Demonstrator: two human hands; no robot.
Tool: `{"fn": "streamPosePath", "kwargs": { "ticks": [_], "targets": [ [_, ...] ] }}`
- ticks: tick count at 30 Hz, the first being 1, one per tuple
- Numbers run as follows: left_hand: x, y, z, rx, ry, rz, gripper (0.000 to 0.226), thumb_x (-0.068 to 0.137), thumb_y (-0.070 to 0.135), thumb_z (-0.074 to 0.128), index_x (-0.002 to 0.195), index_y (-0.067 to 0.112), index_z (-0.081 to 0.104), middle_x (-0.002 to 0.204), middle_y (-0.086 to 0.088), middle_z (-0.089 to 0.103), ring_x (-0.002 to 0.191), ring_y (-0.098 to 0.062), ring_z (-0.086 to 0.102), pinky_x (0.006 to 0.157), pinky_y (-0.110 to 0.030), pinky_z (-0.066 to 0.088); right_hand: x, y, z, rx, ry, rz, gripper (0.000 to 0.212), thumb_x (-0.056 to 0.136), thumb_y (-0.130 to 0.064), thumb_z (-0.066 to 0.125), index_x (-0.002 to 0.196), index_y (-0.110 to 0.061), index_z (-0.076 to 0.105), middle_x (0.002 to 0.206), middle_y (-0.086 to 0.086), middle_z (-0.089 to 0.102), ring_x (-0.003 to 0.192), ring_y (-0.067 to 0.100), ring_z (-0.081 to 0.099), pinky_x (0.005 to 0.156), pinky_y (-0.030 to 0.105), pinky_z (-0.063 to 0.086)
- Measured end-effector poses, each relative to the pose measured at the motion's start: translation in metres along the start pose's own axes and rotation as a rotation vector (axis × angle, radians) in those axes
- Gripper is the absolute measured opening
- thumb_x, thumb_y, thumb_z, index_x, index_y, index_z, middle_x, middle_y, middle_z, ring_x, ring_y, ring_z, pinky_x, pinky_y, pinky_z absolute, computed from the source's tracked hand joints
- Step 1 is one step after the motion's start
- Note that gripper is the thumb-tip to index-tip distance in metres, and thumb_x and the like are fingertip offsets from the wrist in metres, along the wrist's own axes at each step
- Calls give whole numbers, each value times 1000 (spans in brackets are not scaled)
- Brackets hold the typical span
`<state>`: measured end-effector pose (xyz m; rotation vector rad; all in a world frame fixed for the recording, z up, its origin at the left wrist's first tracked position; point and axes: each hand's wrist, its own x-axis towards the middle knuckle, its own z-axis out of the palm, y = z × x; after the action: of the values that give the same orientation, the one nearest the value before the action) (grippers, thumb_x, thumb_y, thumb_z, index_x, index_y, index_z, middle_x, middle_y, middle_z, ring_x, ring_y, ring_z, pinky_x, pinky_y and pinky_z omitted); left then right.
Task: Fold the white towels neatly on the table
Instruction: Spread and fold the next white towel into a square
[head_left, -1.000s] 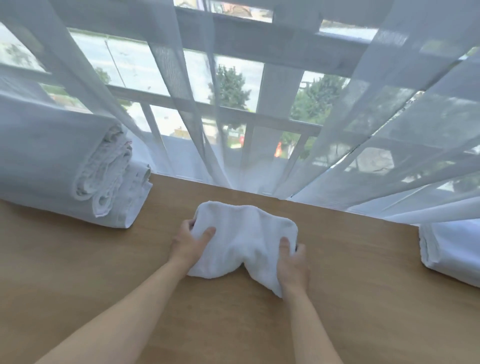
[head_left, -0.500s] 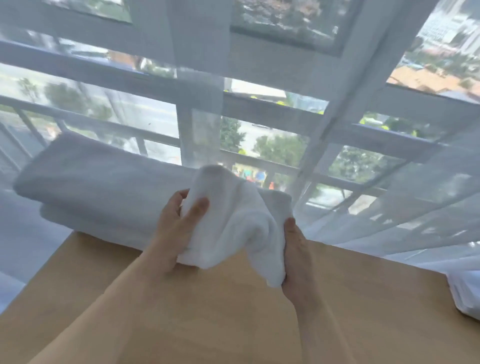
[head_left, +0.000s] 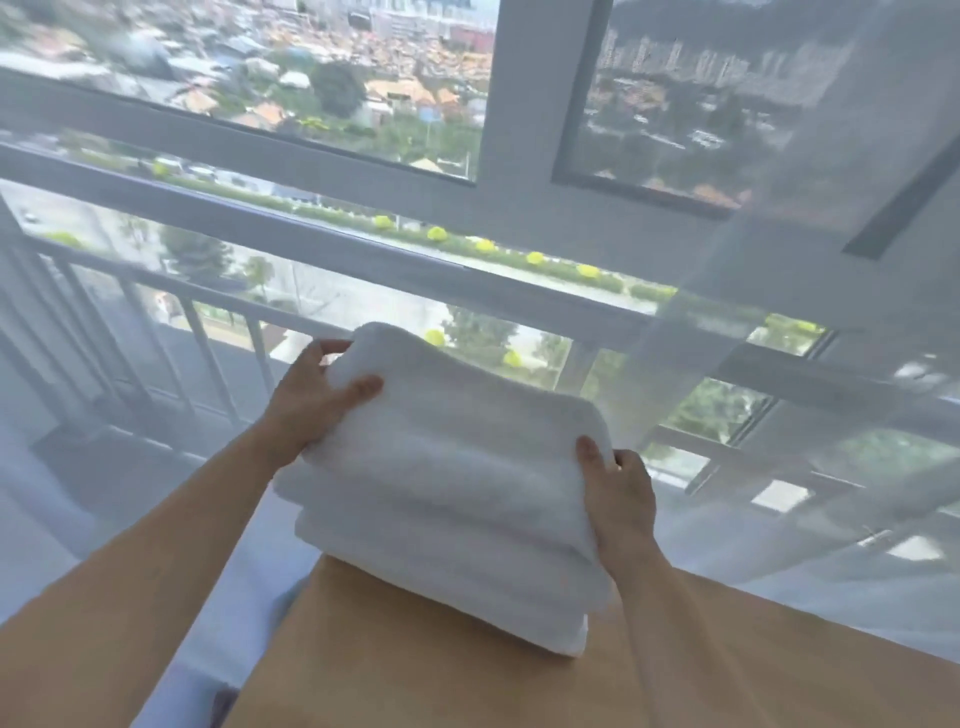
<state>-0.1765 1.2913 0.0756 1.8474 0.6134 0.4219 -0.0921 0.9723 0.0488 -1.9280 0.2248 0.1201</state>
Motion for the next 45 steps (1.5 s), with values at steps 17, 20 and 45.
{"fn": "streamPosePath", "kwargs": {
  "ticks": [17, 20, 45],
  "targets": [
    [54, -3, -15, -283, -571, -324, 43, 75, 35, 81, 109, 9, 75, 111, -17, 74, 99, -35, 73, 69, -39, 61, 22, -16, -23, 108, -404, 315, 41, 92, -56, 61, 121, -29, 57, 110, 1, 75, 94, 24, 75, 73, 41, 62],
    [61, -11, -16, -349, -613, -349, 44, 75, 39, 86, 106, 9, 77, 115, -18, 72, 104, -36, 71, 73, -40, 61, 19, -11, -25, 249, -415, 209, 36, 93, -48, 64, 123, -27, 58, 112, -1, 75, 100, 22, 73, 76, 39, 60],
    [51, -38, -3, 303, 22, 126, 60, 79, 23, 84, 130, 22, 53, 118, -3, 62, 104, -23, 58, 87, -34, 40, 12, 22, -6, -283, 116, -202, 43, 92, -33, 64, 126, -37, 38, 99, -3, 63, 87, 20, 61, 69, 33, 41]
  ]
}}
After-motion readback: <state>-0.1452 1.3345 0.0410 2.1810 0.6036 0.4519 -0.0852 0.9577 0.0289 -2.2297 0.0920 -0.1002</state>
